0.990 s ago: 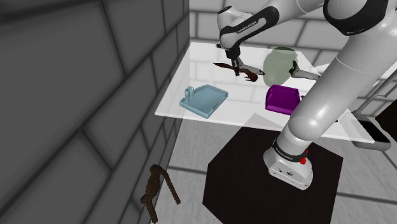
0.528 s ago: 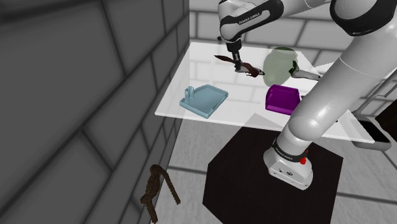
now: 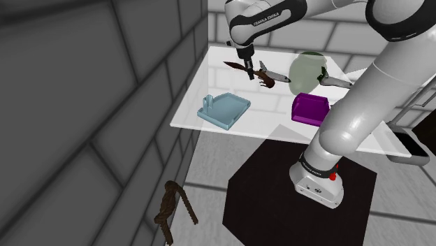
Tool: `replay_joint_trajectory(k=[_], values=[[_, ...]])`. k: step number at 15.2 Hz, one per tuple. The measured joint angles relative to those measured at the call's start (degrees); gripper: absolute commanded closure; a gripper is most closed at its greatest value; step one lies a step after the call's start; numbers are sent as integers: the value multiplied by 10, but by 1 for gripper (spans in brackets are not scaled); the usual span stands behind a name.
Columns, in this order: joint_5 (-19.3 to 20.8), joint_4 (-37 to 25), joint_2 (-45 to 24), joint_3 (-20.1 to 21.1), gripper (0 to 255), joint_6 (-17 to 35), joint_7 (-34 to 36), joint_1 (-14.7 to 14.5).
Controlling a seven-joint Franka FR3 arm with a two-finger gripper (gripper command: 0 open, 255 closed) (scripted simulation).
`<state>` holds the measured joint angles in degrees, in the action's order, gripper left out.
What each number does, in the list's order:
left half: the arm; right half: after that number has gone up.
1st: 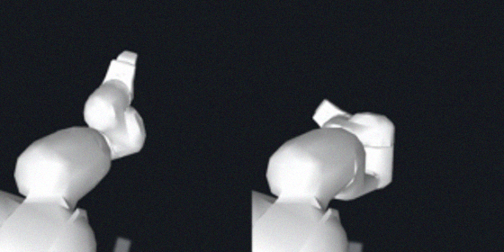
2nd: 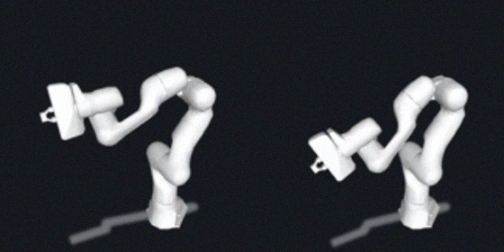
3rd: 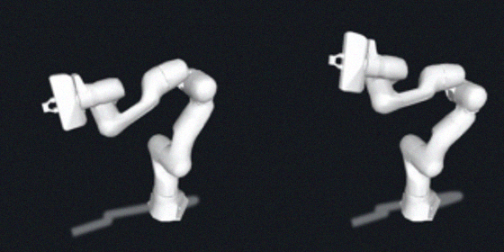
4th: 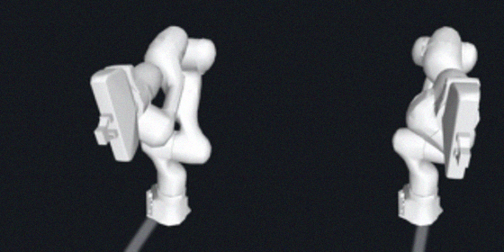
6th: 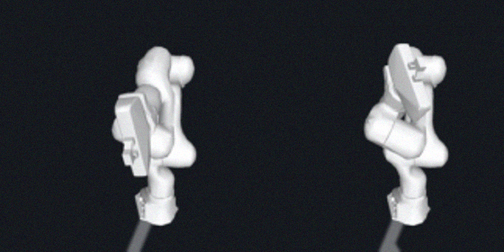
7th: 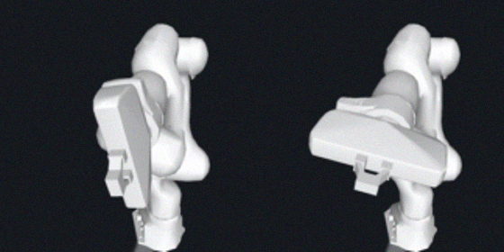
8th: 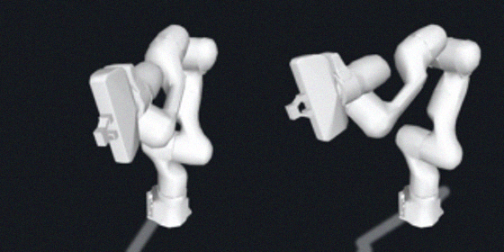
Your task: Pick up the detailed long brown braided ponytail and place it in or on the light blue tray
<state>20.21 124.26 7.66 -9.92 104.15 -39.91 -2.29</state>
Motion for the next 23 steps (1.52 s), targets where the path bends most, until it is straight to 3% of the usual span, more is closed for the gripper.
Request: replay_joint_trajectory(k=[11, 23], values=[[-55, -65, -50, 85, 255, -55, 129, -75], [-54, -24, -86, 88, 255, 18, 155, -78]])
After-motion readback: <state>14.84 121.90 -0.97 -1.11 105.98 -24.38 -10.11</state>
